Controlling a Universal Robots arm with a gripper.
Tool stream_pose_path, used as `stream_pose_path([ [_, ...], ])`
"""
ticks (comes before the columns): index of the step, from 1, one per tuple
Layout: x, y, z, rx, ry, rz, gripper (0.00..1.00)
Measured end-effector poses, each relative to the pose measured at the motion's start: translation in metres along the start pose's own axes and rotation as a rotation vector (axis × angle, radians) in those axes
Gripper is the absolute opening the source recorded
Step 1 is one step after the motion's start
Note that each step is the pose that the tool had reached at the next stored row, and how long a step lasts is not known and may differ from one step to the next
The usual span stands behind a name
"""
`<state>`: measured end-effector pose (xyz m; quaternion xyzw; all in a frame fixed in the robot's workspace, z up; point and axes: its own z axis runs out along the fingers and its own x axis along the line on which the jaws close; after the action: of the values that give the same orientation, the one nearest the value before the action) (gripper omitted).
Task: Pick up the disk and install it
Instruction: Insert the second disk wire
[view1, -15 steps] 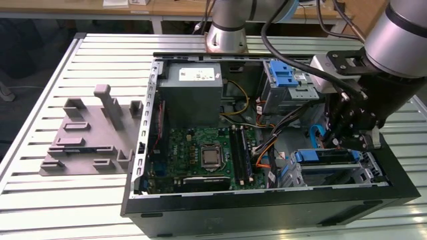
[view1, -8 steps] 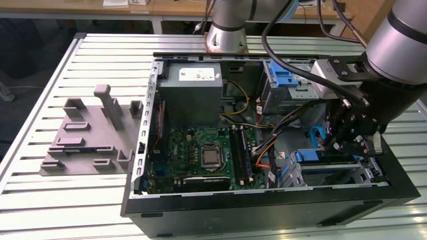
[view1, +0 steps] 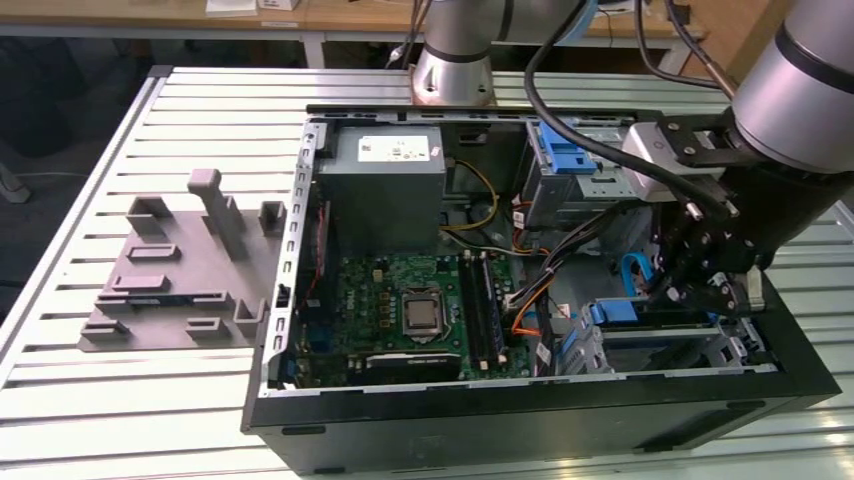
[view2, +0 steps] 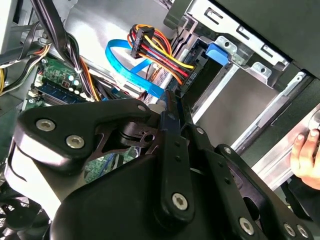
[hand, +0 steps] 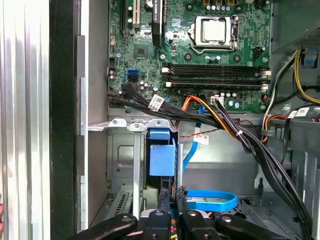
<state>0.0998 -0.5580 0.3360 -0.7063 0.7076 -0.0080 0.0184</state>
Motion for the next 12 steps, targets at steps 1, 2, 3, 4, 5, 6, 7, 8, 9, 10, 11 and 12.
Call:
stream_pose_path([
  [1,0.0002,-0.0003,0.0,0.0,-0.0007,0.0,0.16],
  [2,0.0004,-0.0005,0.0001,0.0,-0.0015,0.0,0.16],
  [3,0.0007,-0.0008,0.0001,0.0,-0.0021,0.0,0.16],
  [4,0.0011,-0.0008,0.0002,-0.0001,-0.0024,0.0,0.16],
  [5,0.0015,-0.0009,0.0003,0.0,-0.0026,0.0,0.16],
  [6,0.0019,-0.0009,0.0004,0.0,-0.0029,0.001,0.16],
  [7,0.0023,-0.001,0.0005,0.0,-0.0031,0.001,0.16],
  [8,0.0025,-0.0009,0.0007,0.0,-0.0032,0.001,0.16],
  [9,0.0027,-0.0009,0.0008,0.0,-0.0034,0.001,0.16],
  [10,0.0029,-0.0009,0.0008,0.0,-0.0034,0.001,0.16],
  [11,0.003,-0.0009,0.001,0.0,-0.0037,0.001,0.16],
  [12,0.0031,-0.0009,0.0011,0.0,-0.0042,0.001,0.16],
])
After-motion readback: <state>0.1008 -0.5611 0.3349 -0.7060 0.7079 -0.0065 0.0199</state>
